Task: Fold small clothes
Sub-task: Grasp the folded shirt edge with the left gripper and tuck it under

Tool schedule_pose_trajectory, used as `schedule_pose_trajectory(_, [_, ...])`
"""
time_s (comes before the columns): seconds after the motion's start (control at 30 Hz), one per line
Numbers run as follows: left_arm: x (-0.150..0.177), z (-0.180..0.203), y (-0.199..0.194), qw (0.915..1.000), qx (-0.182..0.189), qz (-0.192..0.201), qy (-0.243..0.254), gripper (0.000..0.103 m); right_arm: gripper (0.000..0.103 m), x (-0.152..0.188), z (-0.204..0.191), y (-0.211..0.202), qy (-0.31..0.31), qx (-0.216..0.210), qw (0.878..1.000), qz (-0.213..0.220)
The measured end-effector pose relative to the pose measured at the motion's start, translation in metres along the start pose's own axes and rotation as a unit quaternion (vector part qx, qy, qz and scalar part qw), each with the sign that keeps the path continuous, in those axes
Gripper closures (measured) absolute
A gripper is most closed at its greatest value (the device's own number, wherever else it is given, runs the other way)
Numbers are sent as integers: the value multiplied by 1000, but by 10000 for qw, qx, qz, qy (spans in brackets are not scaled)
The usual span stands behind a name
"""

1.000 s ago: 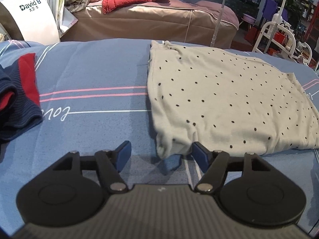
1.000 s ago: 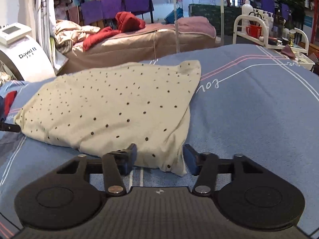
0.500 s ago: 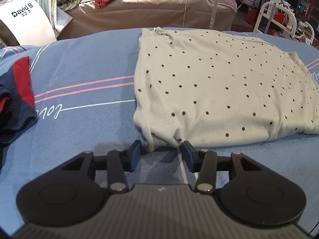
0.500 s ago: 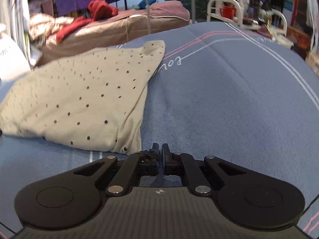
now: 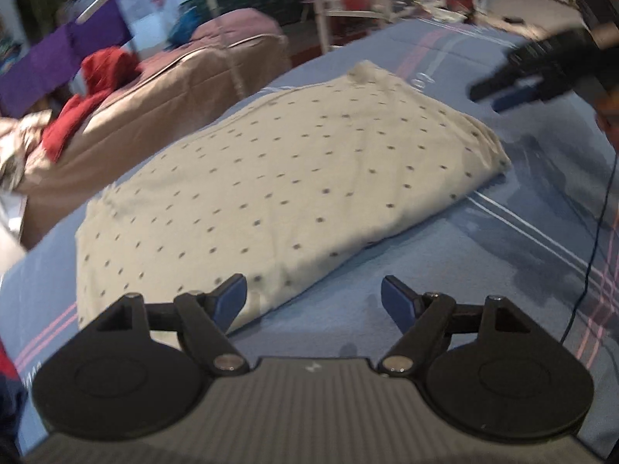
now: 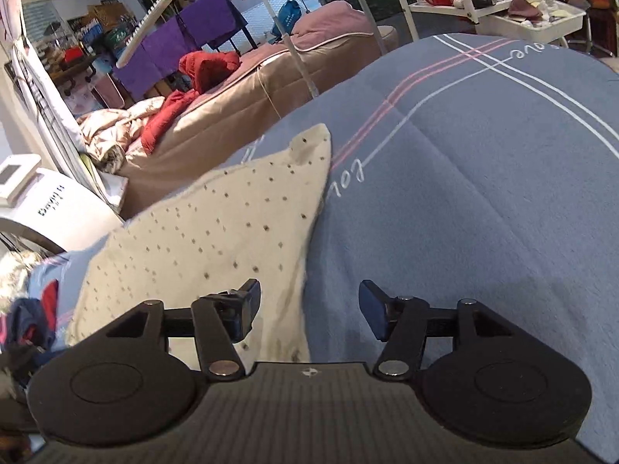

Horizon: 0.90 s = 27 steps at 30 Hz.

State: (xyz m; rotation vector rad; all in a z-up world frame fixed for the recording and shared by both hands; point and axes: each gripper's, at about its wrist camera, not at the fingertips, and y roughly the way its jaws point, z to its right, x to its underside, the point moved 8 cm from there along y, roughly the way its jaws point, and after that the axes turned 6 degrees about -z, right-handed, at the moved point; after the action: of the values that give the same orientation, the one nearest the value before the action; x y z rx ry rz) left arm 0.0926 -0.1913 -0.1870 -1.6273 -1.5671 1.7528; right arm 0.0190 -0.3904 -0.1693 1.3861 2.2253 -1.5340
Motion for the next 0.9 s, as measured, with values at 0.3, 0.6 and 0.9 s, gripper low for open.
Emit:
schedule_pose_trajectory(0.3, [-60, 143, 43, 9620, -388, 605, 2636, 21, 0, -4, 9, -2, 7, -67, 9999, -99])
schedule_pose_trajectory(0.6, [-106, 173, 87, 9577, -712, 560, 2730, 44, 0, -8, 36, -13, 67, -15, 9999, -87])
schedule_pose_trajectory(0.9, [-118, 95, 90, 9880, 1421, 97, -593, 81, 0, -35, 25, 6, 78, -334, 9994, -47])
